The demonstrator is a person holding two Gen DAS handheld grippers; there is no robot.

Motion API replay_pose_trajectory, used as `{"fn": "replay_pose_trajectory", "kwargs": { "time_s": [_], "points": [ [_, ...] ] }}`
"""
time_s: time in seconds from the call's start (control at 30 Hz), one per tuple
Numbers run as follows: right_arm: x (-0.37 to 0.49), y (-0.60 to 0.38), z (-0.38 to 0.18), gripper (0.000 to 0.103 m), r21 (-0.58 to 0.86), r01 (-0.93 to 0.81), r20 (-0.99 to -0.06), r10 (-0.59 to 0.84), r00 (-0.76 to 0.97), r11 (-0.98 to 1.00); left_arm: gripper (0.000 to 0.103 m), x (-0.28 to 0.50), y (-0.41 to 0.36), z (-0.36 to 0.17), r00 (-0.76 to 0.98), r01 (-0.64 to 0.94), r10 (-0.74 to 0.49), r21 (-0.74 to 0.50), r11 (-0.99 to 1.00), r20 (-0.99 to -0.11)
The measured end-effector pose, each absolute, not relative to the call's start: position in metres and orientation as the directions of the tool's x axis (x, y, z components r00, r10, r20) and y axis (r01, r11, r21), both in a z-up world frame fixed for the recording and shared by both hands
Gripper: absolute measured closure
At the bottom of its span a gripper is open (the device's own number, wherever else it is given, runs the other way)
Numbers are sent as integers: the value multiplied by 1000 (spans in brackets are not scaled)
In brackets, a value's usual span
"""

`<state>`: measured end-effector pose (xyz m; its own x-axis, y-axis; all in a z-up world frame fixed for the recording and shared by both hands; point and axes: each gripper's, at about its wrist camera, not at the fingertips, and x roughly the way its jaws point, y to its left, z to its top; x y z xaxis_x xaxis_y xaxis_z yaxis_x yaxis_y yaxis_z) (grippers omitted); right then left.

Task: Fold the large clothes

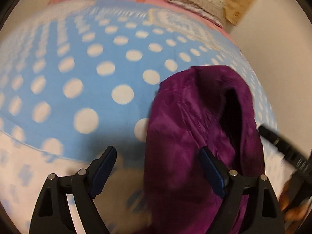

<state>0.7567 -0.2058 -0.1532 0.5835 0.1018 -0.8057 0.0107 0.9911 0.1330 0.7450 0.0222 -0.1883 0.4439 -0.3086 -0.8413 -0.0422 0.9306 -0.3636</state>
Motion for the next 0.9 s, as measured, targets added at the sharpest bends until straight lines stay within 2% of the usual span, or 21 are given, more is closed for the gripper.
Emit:
{"fn": "replay_pose_trajectory", "kwargs": {
  "time_s": [0.07, 0.1, 0.13, 0.17, 0.2, 0.23, 0.3, 0.4, 0.5, 0.67, 0.8, 0.9],
  "points": [
    [774, -199, -170, 19, 108, 4, -837, 89, 541, 994, 17, 750, 26, -192, 483, -79, -311, -394, 916, -819],
    [778, -197, -178, 29, 89, 11, -851, 71, 521, 996, 17, 751, 24, -189, 498, -68, -308, -391, 918, -810],
    [782, -195, -190, 53, 65, 19, -863, 46, 503, 998, 19, 751, 20, -187, 509, -40, -313, -386, 922, -802],
    [783, -194, -197, 69, 66, 17, -871, 49, 488, 998, 40, 751, 17, -186, 512, -12, -319, -378, 926, -798],
    [783, -195, -204, 89, 87, 13, -878, 71, 473, 996, 61, 751, 12, -186, 507, 25, -338, -378, 925, -793],
    [778, -197, -205, 90, 109, 9, -874, 92, 478, 994, 93, 750, 8, -188, 484, 57, -382, -407, 912, -788],
    [767, -201, -199, 94, 124, -1, -853, 107, 511, 992, 94, 740, 5, -182, 498, 113, -448, -456, 883, -743],
    [738, -212, -170, 95, 176, -18, -800, 153, 580, 984, 96, 713, -1, -146, 590, 212, -446, -404, 890, -673],
    [702, -221, -133, 95, 170, -54, -754, 165, 636, 984, 96, 676, 4, -103, 646, 280, -496, -425, 861, -580],
    [609, -243, -72, 95, 208, -108, -661, 222, 717, 972, 96, 584, 16, -42, 722, 400, -545, -385, 832, -426],
    [531, -255, -62, 95, 223, -153, -612, 260, 747, 963, 96, 515, 26, -40, 725, 443, -576, -386, 809, -376],
    [485, -249, -82, 95, 164, -181, -619, 244, 747, 970, 96, 477, 27, -52, 729, 436, -552, -348, 830, -404]
  ]
}}
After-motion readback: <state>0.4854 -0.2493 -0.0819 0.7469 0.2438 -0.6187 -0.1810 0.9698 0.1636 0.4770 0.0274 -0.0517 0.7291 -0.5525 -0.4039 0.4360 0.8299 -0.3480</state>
